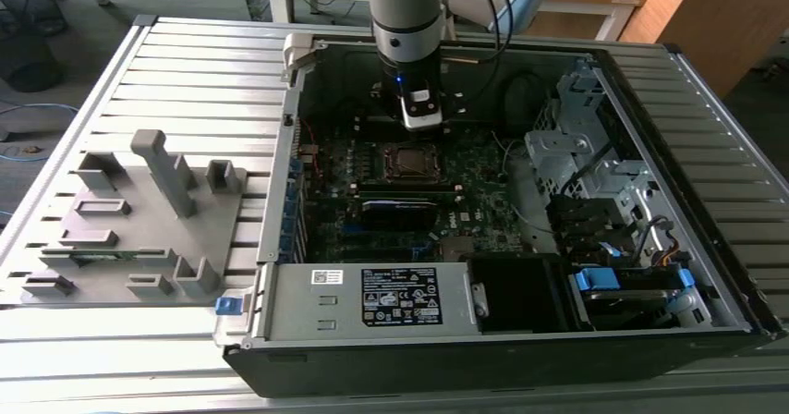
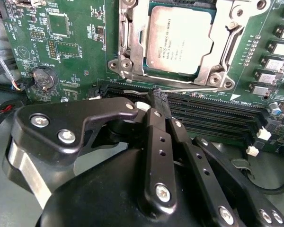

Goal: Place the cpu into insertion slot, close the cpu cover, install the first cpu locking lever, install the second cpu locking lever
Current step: 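Install the first cpu locking lever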

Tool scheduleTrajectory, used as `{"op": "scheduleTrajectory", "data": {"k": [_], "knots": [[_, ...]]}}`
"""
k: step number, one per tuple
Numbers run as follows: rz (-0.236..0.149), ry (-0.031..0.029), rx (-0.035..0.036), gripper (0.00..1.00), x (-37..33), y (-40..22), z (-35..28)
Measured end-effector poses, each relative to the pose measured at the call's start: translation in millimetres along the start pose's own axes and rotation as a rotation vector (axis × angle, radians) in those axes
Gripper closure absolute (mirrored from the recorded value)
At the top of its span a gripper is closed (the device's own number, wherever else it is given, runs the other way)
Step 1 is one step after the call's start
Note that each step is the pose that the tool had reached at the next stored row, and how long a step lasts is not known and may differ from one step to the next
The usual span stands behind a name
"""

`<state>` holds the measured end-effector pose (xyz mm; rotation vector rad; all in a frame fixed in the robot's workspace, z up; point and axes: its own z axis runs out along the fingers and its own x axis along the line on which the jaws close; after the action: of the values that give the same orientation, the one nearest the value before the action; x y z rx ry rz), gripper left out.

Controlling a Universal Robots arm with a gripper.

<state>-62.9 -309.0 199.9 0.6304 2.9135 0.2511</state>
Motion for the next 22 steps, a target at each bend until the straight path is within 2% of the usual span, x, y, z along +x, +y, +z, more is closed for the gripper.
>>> {"op": "scheduleTrajectory", "data": {"k": [8, 15, 20, 22], "knots": [[0.000, -0.0011, 0.0015, 0.89, 0.2, -0.3, 1.8], [-0.003, -0.0078, 0.0149, 0.89, 0.5, -1.0, 5.4], [-0.006, -0.0150, 0.0290, 0.89, 0.7, -1.3, 7.0], [-0.007, -0.0153, 0.0296, 0.89, 0.7, -1.4, 7.0]]}}
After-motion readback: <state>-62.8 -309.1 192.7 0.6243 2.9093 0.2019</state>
